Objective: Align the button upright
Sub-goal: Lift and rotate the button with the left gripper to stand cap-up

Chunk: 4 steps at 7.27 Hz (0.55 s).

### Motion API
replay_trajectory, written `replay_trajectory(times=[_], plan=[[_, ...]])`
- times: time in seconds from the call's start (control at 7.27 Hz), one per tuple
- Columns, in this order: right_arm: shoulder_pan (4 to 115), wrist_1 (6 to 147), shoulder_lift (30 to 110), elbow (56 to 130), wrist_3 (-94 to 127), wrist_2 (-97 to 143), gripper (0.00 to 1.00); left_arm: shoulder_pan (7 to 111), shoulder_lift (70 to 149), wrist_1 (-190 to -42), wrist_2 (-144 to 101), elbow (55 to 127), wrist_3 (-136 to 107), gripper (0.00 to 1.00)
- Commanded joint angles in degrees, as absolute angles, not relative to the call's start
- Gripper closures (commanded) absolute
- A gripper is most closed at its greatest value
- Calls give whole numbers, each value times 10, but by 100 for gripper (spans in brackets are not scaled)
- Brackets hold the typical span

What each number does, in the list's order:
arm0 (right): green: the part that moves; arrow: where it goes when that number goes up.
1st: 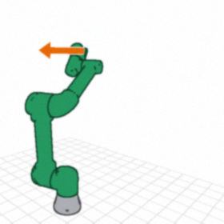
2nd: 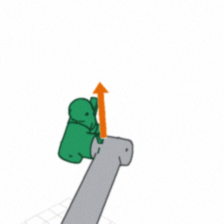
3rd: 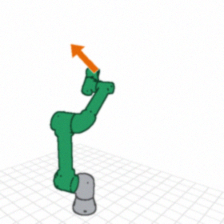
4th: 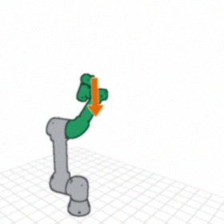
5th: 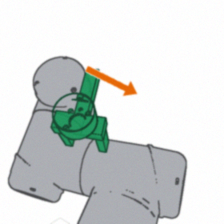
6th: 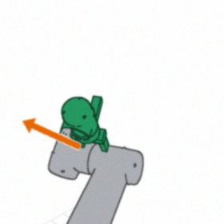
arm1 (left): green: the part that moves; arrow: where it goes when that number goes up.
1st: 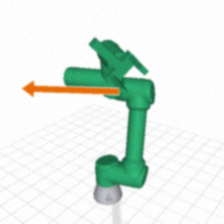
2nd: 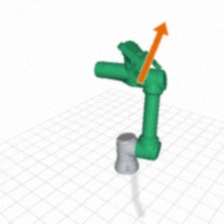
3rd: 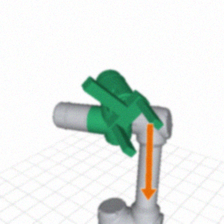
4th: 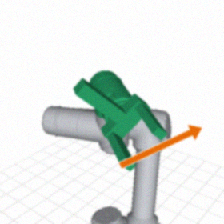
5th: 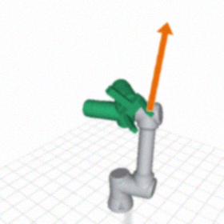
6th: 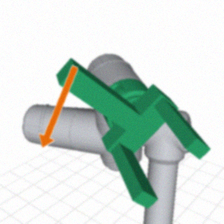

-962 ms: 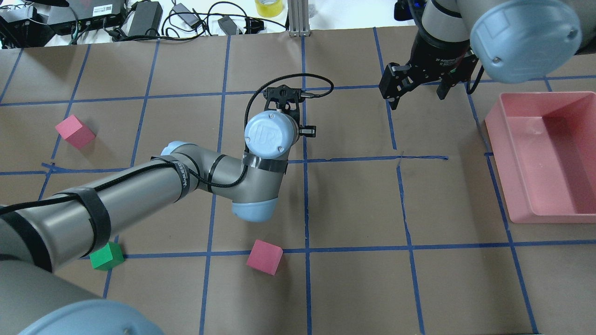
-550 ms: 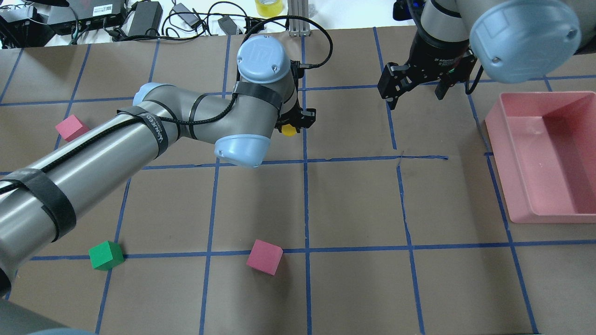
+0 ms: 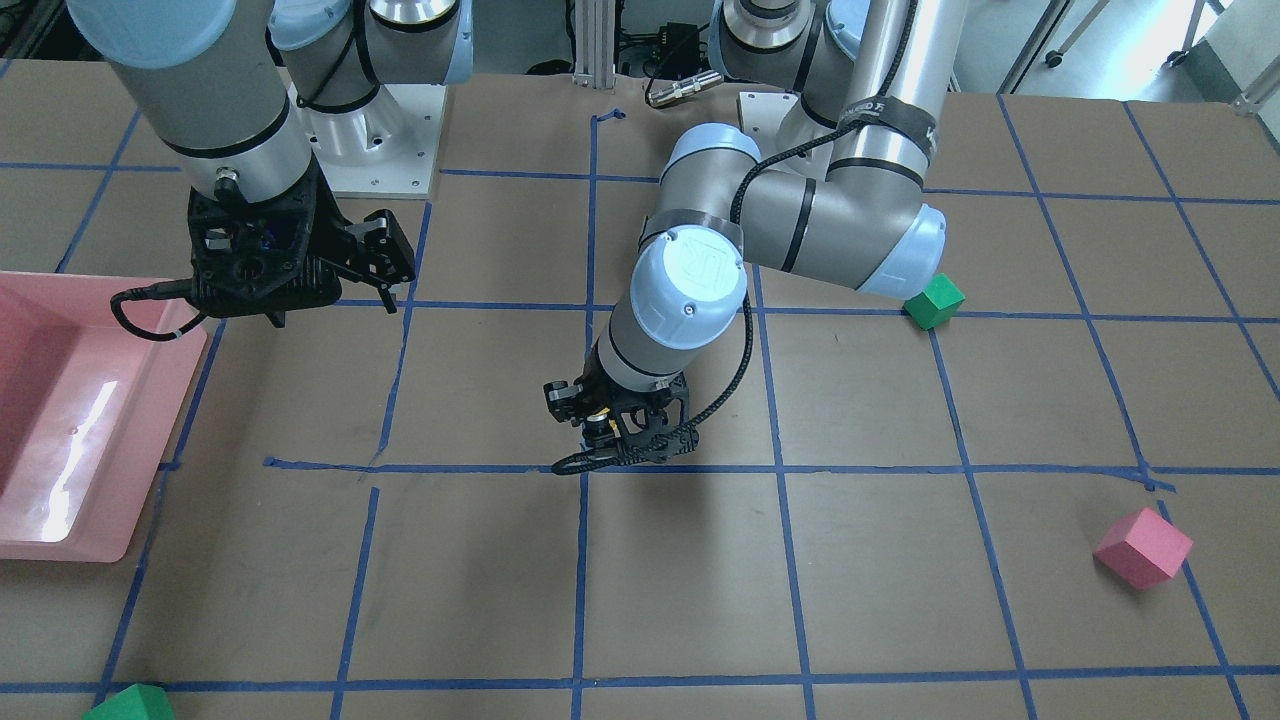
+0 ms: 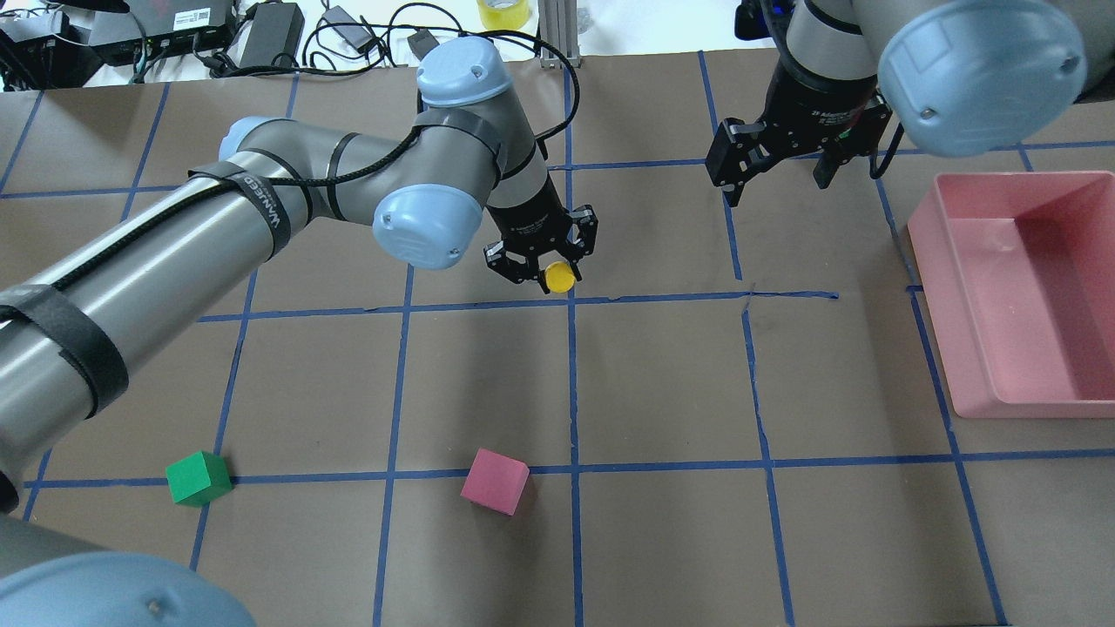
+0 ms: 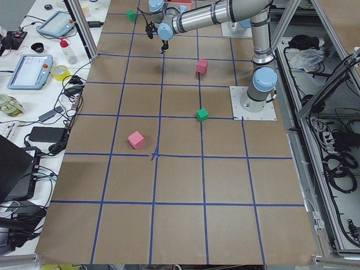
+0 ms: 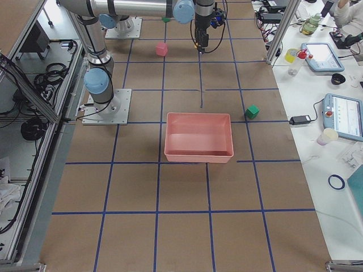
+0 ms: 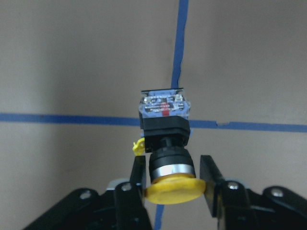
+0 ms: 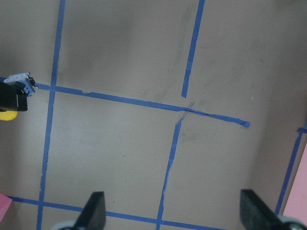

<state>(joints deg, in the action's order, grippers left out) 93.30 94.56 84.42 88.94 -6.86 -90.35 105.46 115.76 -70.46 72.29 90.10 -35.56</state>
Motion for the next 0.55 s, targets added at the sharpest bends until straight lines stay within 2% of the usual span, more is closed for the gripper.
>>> replay_trajectory(times=[0.0,0.41], plan=[[933,947,844,889,-68,-909,0,1036,1203,-760,651,854,-469,80],[932,938,856,883,-65,-904,0,1024,1249,-798,601,829,-477,77]])
